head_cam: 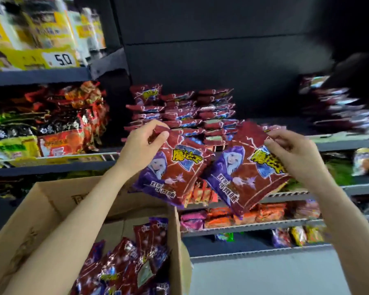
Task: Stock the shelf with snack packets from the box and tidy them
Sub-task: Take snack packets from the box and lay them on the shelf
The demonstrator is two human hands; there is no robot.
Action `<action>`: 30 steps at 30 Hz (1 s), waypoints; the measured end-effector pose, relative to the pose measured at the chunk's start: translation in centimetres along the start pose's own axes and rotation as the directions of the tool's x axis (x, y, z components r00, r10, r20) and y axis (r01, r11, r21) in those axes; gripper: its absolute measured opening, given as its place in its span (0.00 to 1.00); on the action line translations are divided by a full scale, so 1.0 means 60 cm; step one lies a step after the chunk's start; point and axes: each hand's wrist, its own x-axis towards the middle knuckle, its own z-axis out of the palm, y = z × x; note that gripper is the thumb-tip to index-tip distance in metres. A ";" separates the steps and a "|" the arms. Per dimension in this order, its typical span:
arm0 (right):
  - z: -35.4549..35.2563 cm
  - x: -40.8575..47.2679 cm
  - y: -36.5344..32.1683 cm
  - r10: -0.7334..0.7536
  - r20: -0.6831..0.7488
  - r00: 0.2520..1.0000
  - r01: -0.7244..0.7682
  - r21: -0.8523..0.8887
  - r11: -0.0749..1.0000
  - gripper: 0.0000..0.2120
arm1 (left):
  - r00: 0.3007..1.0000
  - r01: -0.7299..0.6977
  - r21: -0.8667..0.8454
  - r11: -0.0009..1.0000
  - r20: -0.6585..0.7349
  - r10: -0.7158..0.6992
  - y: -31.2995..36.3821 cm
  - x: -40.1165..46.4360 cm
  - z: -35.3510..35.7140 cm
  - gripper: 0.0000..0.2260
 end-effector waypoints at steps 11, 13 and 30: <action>-0.165 0.215 0.069 -0.259 -0.232 0.938 0.169 -0.348 0.922 0.11 | 0.998 -0.017 -0.092 0.996 -0.057 0.011 0.071 0.134 0.151 0.02; -0.158 0.253 0.084 -0.286 -0.239 0.928 0.172 -0.406 0.898 0.11 | 0.997 -0.015 -0.128 0.992 -0.083 0.005 0.081 0.158 0.165 0.03; -0.044 0.325 0.282 -0.196 0.337 0.921 0.306 -0.313 0.899 0.13 | 0.924 -0.018 -0.261 0.965 -0.372 -0.083 0.089 0.283 0.195 0.03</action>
